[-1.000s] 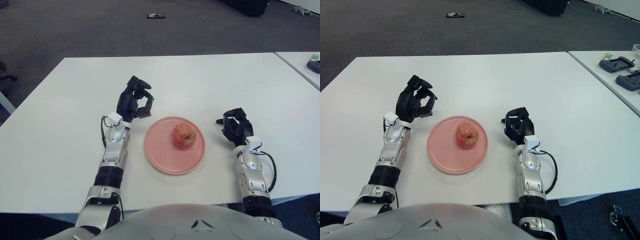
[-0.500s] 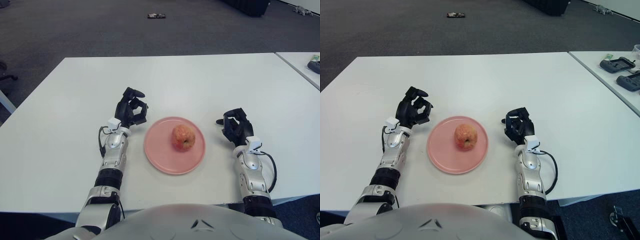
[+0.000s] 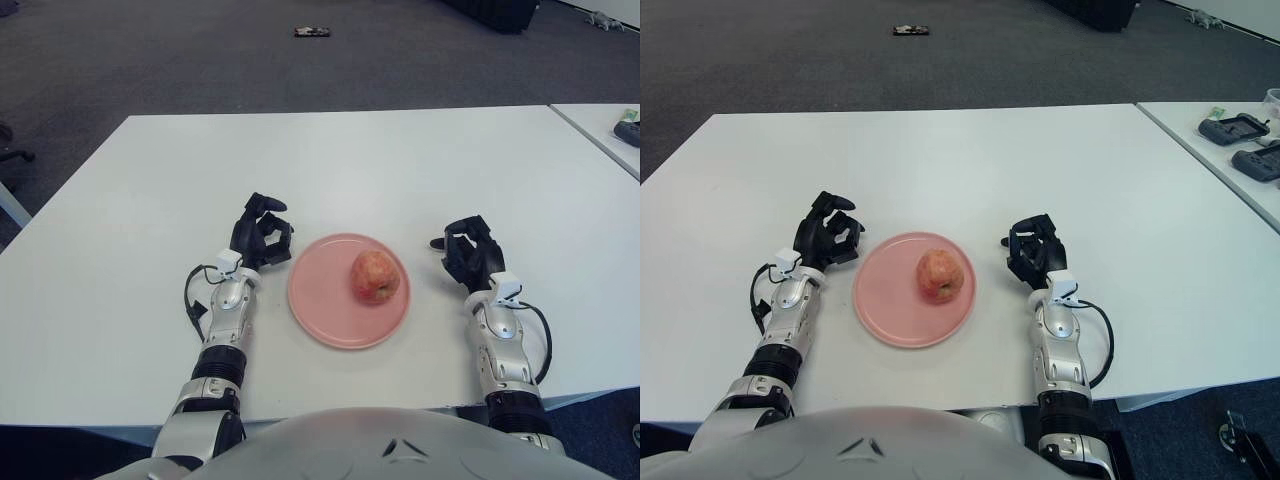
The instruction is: Put the apple into the plate.
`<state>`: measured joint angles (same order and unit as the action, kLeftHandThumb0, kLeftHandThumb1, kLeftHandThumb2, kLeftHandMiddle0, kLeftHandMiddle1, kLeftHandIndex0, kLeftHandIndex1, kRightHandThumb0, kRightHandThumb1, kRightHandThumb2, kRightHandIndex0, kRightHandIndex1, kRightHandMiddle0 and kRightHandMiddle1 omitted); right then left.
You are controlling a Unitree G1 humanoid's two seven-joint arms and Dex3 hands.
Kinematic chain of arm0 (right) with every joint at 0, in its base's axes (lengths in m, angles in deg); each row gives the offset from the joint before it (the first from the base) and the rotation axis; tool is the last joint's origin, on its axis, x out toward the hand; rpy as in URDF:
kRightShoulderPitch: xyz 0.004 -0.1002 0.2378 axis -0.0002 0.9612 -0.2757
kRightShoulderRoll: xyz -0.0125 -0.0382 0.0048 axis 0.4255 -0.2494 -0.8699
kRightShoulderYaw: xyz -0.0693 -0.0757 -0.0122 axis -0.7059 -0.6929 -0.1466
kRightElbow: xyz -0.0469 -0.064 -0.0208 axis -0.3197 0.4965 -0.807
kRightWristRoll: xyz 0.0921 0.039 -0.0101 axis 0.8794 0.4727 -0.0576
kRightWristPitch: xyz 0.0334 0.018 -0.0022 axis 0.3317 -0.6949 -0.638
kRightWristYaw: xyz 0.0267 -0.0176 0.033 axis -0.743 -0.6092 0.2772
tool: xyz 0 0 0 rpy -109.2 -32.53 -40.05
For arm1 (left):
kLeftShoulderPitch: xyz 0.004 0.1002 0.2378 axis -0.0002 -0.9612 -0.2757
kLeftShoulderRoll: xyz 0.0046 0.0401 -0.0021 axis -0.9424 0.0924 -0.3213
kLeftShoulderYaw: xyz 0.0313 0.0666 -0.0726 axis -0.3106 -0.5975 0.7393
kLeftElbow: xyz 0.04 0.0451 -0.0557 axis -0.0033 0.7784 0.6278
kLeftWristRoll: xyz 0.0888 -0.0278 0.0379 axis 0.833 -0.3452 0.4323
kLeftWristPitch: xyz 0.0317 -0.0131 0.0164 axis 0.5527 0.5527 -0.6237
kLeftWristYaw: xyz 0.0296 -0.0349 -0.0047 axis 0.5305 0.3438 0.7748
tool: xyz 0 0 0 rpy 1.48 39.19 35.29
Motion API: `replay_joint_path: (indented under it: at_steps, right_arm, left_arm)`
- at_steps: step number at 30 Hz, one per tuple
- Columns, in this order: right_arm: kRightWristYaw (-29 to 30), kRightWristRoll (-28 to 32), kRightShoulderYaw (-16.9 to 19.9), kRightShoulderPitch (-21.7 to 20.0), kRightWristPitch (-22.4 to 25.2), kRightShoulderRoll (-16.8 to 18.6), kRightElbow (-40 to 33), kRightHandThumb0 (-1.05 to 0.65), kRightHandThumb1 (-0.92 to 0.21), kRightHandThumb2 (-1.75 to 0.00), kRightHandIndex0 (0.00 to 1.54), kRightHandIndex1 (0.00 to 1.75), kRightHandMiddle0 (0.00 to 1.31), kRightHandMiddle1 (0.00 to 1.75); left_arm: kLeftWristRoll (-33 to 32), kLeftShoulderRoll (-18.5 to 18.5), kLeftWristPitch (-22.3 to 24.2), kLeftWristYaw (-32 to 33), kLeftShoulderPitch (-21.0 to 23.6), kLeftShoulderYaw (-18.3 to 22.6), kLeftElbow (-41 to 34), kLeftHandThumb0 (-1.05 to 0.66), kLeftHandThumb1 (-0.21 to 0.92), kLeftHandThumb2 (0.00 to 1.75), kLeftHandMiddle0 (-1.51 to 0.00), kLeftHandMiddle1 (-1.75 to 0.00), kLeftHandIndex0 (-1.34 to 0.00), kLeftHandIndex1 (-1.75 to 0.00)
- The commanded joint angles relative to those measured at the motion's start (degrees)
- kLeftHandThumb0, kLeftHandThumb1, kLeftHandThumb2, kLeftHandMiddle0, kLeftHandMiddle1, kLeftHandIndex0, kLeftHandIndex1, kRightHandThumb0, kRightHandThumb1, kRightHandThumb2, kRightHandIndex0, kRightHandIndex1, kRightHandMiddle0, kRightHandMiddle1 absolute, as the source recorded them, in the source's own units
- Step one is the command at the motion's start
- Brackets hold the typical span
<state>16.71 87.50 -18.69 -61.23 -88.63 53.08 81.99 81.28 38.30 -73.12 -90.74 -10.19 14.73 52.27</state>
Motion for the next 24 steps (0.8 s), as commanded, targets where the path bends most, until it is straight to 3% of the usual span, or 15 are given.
replay_joint_path:
  at_steps: [1,5,11,24]
  right_arm:
    - [-0.2,0.3,0.2,-0.9,-0.8,-0.5,0.4,-0.36,-0.79,-0.71,0.49,1.23,0.27,1.75]
    - [-0.3,0.4,0.3,-1.2,-0.9,-0.4,0.7,-0.36,-0.78,-0.73,0.5,1.24,0.28,1.75]
    - [-0.4,0.6,0.3,-1.6,-1.2,-0.4,1.4,-0.37,-0.76,-0.76,0.5,1.25,0.29,1.75]
    - [0.2,-0.1,0.0,-2.0,-1.2,-0.3,1.9,-0.36,-0.77,-0.74,0.49,1.25,0.28,1.75]
  left_arm:
    - [-0.8,0.1,-1.6,0.8,0.1,1.0,1.9,-0.01,0.32,1.33,-0.58,-1.74,-0.41,-1.75]
    - [-1.5,-0.2,-2.1,0.4,0.1,2.2,3.7,-0.01,0.23,1.42,-0.64,-1.75,-0.49,-1.71]
    - [-1.3,-0.4,-1.6,1.0,0.3,3.0,5.0,-0.01,0.2,1.44,-0.67,-1.75,-0.52,-1.68]
    - [0.8,-1.0,-0.4,2.8,-0.8,2.5,4.6,-0.01,0.26,1.38,-0.61,-1.75,-0.48,-1.7]
